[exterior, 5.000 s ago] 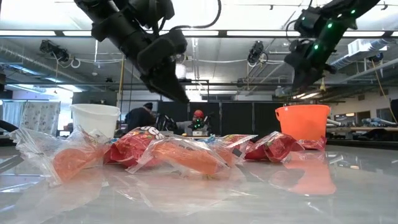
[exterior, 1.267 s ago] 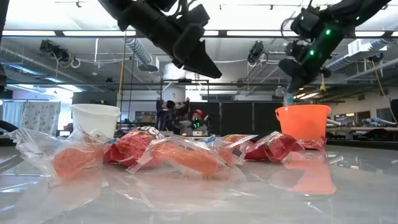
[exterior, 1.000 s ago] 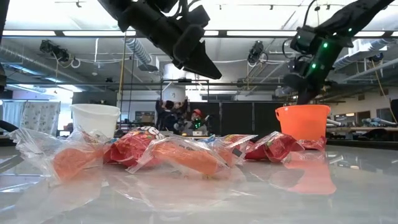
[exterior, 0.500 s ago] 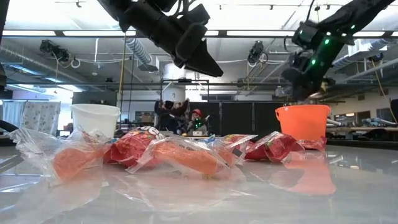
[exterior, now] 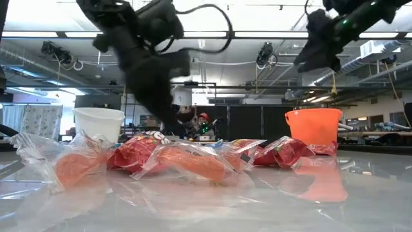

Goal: Sort candy by brand, put in halloween buckets
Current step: Put the left red gummy into the top orange bucket

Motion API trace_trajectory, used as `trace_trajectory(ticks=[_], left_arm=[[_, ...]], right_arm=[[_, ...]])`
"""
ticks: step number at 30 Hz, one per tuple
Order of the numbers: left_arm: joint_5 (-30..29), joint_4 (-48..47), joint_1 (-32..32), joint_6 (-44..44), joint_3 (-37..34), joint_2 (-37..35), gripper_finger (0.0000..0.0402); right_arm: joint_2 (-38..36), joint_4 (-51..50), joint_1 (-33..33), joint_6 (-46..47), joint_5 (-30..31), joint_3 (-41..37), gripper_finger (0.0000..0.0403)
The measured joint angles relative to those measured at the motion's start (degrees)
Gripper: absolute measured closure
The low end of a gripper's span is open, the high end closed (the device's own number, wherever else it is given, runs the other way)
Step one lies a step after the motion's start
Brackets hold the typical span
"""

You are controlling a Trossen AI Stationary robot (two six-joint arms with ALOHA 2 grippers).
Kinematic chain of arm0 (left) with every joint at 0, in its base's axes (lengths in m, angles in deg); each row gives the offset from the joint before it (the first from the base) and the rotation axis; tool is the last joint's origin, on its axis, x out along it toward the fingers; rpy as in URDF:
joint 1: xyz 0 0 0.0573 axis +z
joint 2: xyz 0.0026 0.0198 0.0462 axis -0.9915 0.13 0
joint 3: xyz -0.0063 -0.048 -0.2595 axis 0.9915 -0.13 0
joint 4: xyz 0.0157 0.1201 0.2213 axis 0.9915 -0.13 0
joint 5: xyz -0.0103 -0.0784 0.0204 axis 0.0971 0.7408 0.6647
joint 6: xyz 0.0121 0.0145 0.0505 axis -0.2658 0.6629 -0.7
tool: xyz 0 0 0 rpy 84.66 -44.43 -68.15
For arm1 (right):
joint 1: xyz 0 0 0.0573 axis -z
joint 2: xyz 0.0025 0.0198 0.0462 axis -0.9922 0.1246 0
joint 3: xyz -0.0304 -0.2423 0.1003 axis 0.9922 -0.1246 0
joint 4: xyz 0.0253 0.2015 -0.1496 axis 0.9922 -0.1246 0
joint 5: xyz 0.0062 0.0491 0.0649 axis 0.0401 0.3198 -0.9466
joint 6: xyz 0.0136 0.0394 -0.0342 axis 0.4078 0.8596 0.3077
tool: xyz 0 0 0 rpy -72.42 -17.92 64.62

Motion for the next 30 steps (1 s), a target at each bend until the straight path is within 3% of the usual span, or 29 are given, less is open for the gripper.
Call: trace_trajectory(ticks=[7,10,13,18,23,30], left_arm=[[5.20,-5.73,-11.41,1.12,-0.29,0.00,0.0237],[5.03,-4.81,-17.69,-2.09,-0.29,0.00,0.0240],[0.89,-3.25,-22.44,-5.36,-0.29,0.00,0.0241],[-4.14,-1.15,-24.73,-7.06,-0.29,0.12,0.0241],[2.26,-0.96,-24.72,-6.14,-0.29,1.83,0.0241],[5.01,-3.44,-24.72,-1.46,-0.12,2.01,0.0241]], right_arm=[[-3.01,4.54,-16.39,6.28,9.74,-4.82,0.0229],[-2.40,6.68,-21.34,7.38,12.35,-6.08,0.0229],[-1.53,10.70,-24.89,7.45,15.57,-7.79,0.0229],[0.44,16.20,-26.16,7.87,16.32,-8.15,0.0229],[1.27,17.49,-26.76,8.96,16.11,-8.15,0.0229],[1.48,17.34,-28.10,9.40,16.10,-8.19,0.0229]])
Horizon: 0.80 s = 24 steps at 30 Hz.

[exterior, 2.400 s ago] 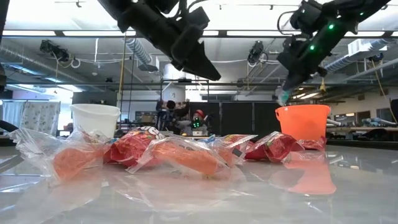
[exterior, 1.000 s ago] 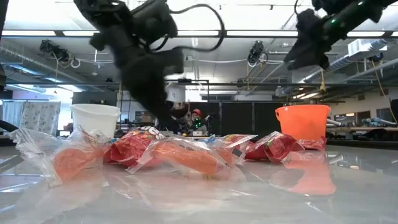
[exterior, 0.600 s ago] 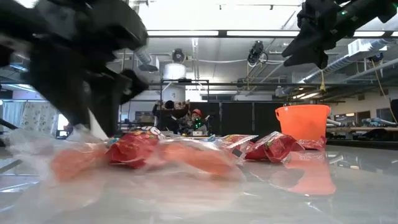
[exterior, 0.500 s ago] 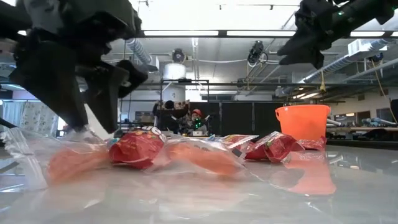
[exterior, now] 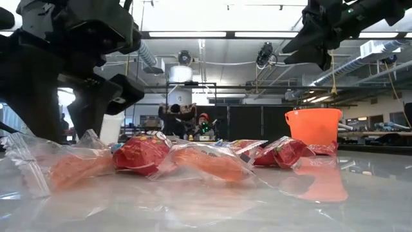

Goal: Sort candy by brand, put in halloween buckets
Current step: Put the left red gummy into the top orange bucket

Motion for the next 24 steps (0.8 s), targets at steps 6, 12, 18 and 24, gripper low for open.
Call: trace_trajectory(ticks=[6,12,18,24], left_arm=[[0.34,-2.76,0.00,1.97,1.76,-0.11,0.0241],[1.61,-16.04,0.10,5.29,8.63,-0.49,0.0241],[4.08,-13.62,-0.91,7.56,6.53,0.38,0.0241],[7.04,-5.78,-2.60,4.98,4.18,5.24,0.0241]], right_arm=[[0.00,0.02,-0.78,0.00,-0.02,0.00,0.0229],[0.13,0.28,-0.83,0.78,0.08,0.00,0.0229],[1.09,0.39,-0.83,1.06,-0.03,0.02,0.0229],[2.31,0.71,-0.83,1.29,-0.07,0.02,0.0229]])
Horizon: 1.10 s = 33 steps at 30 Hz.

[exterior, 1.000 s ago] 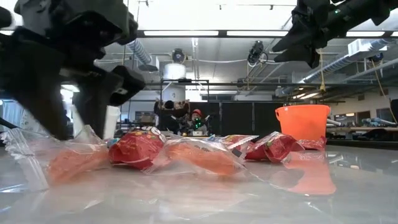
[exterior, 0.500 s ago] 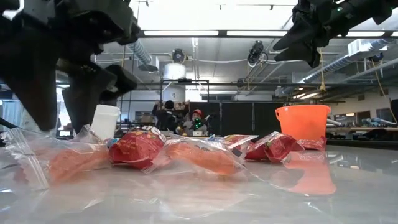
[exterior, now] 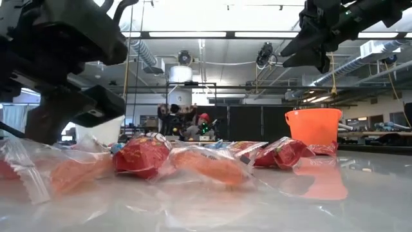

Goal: Sort candy by brand, put in halloween buckets
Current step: Put the left red gummy into the top orange bucket

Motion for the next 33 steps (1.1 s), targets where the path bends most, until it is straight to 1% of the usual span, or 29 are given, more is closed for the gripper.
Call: trace_trajectory(ticks=[2,5,8,11,13,17,19,22,25,29,33], left_arm=[[-1.52,-0.58,-0.02,-1.66,0.30,1.44,0.0243],[-7.80,-2.97,-0.16,-3.12,0.56,1.77,0.0264],[-11.18,-4.22,1.78,-3.73,0.21,0.20,0.0314],[-14.90,-1.02,4.26,-5.89,-0.22,-1.69,0.0371],[-16.31,1.01,6.17,-7.60,-0.24,-3.08,0.0388],[-20.67,1.84,9.41,-9.65,-0.15,-5.40,0.0374],[-23.54,2.09,11.22,-11.21,-0.17,-6.05,0.0369],[-27.20,5.20,14.25,-13.99,-0.15,-6.98,0.0371],[-27.94,9.64,17.36,-15.87,-0.15,-6.94,0.0377],[-28.11,16.89,20.67,-18.04,-0.11,-6.99,0.0379],[-31.06,21.33,21.57,-18.77,-0.09,-7.01,0.0379]], right_arm=[[0.30,0.15,0.00,0.01,-0.03,-0.01,0.0229],[0.73,1.72,0.00,0.03,-0.27,-0.01,0.0229],[1.19,4.05,0.00,0.05,-1.22,0.00,0.0229],[2.63,6.11,0.00,0.13,-1.62,0.02,0.0229],[4.44,7.35,0.00,0.39,-2.15,0.02,0.0231],[9.44,9.60,0.00,1.27,-5.81,0.02,0.0239],[12.14,11.29,0.00,1.23,-8.55,0.02,0.0244],[16.07,15.01,0.00,1.20,-13.53,0.02,0.0249],[20.08,21.26,0.00,1.23,-16.99,0.02,0.0250],[24.85,29.89,0.00,1.13,-17.90,0.02,0.0250],[28.79,34.40,0.00,0.61,-17.67,0.02,0.0248]])
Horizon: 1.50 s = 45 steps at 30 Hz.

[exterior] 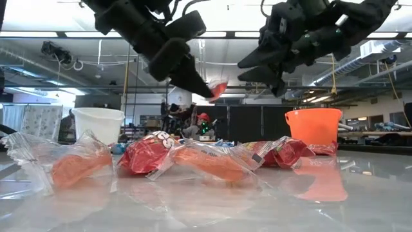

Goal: Sort candy by brand, put in halloween buckets
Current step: Put the left red gummy into the top orange bucket

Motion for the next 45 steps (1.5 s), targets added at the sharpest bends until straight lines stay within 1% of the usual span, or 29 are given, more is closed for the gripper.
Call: trace_trajectory(ticks=[4,7,11,13,16,18,20,22,26,27,30,33,39,42,45], left_arm=[[-0.66,1.06,-0.04,-2.72,0.00,0.00,0.0380],[-0.73,3.30,-0.04,-2.93,0.00,0.00,0.0380],[-0.72,4.68,0.04,-2.97,0.00,0.00,0.0380],[-0.73,5.20,0.13,-2.95,0.00,0.00,0.0380],[-0.73,5.23,0.13,-2.94,0.00,0.00,0.0380],[-0.72,5.18,0.13,-2.94,0.00,0.00,0.0380],[-0.73,5.34,0.13,-2.94,0.00,0.00,0.0380],[-0.71,5.38,0.13,-2.57,0.00,0.00,0.0380],[-0.65,5.49,0.07,-1.16,0.02,-0.09,0.0378],[-0.62,5.49,0.07,-0.80,0.02,-0.09,0.0375],[-0.64,5.34,0.09,0.71,0.02,-0.09,0.0354],[-0.71,4.51,0.15,2.10,0.26,-0.17,0.0320],[-0.20,-0.37,0.23,4.27,0.15,-0.11,0.0247],[-0.01,-2.41,0.69,4.83,0.13,-0.11,0.0230],[-0.06,-2.37,0.87,4.84,-0.39,-0.11,0.0228]], right_arm=[[3.63,4.02,-0.29,0.00,-0.26,0.00,0.0240],[6.27,7.86,-0.90,0.61,-0.47,0.00,0.0231],[9.12,13.37,-1.59,2.34,-3.15,0.00,0.0216],[10.24,15.68,-1.92,3.27,-3.37,0.02,0.0209],[11.50,16.58,-2.08,3.41,-3.13,0.04,0.0206],[11.91,16.78,-2.08,3.48,-3.09,0.04,0.0210],[11.86,16.84,-2.10,3.46,-2.98,0.04,0.0227],[11.55,16.60,-2.06,3.44,-2.89,0.04,0.0259],[11.48,16.20,-1.97,2.55,-3.22,0.04,0.0361],[11.45,16.04,-1.95,1.56,-3.37,0.04,0.0377],[11.01,15.48,-1.69,1.66,-2.89,0.04,0.0380],[8.79,12.81,-0.77,1.14,-2.02,0.04,0.0381],[-1.79,-1.36,2.28,-2.23,7.21,0.02,0.0383],[-7.95,-9.62,5.16,-3.53,9.05,0.02,0.0383],[-13.32,-19.09,9.49,-4.19,9.15,1.42,0.0383]])
